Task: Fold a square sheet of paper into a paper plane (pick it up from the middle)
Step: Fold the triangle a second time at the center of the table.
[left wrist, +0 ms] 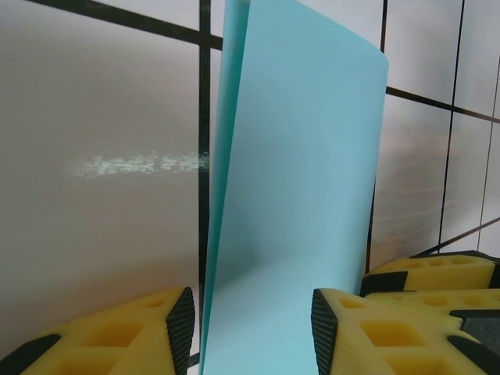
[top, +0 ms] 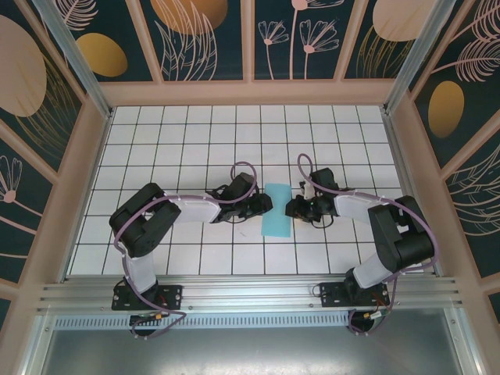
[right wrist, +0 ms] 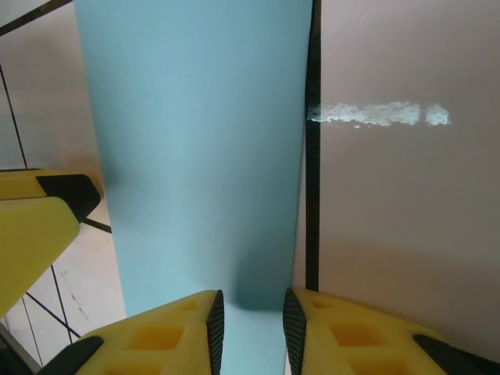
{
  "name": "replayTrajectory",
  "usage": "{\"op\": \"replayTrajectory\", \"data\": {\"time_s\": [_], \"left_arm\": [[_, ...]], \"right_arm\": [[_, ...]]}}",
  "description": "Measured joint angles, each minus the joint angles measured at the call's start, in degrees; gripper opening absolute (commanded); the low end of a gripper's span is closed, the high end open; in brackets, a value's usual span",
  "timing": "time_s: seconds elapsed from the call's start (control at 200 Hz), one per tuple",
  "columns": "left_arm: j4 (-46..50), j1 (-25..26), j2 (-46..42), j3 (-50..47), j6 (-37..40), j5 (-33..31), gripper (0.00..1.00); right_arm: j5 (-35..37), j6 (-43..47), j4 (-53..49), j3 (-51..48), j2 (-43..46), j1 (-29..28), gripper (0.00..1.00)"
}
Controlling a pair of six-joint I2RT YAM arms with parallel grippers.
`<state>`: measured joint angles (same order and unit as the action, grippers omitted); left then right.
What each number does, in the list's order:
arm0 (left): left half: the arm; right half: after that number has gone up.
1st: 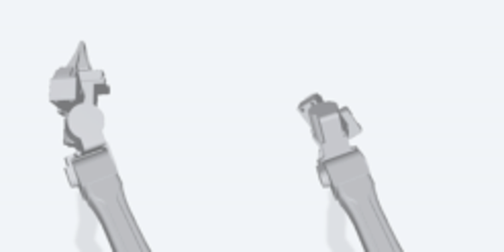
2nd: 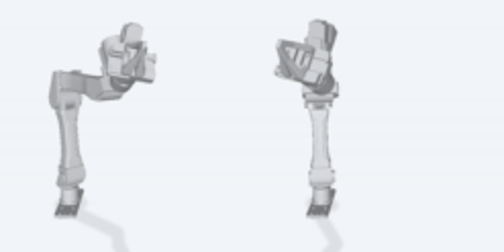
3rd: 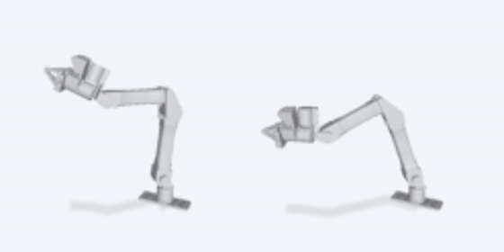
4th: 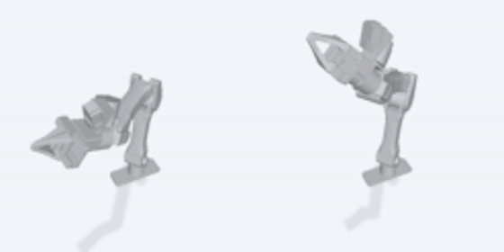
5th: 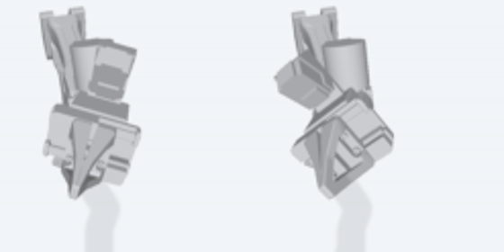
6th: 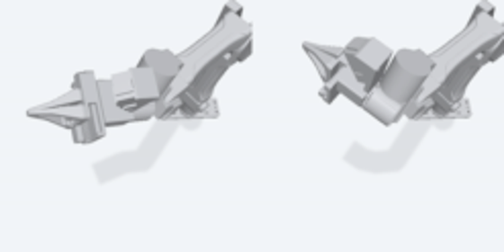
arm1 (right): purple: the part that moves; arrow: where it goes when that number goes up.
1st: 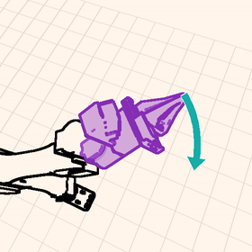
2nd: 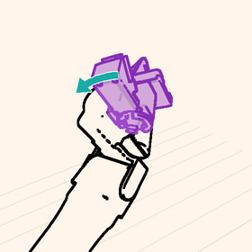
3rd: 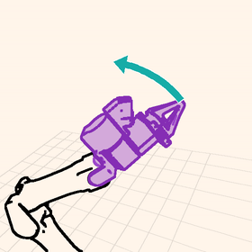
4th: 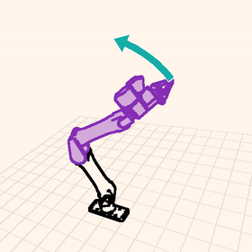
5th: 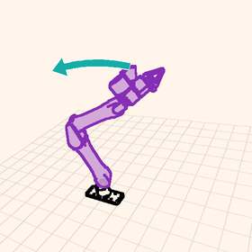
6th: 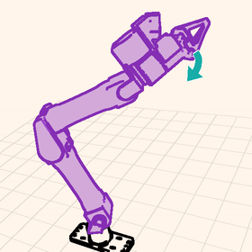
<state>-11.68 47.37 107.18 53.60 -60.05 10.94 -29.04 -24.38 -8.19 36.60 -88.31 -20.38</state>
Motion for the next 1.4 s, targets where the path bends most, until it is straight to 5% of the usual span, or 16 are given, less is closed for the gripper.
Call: {"op": "replayTrajectory", "data": {"time_s": [1.401], "left_arm": [[-0.2, 0.0, 0.6, 0.5, 0.0, 2.1, 0.45]], "right_arm": [[-2.5, -0.2, 2.4, -1.0, -0.7, 1.2, 0.29]]}}
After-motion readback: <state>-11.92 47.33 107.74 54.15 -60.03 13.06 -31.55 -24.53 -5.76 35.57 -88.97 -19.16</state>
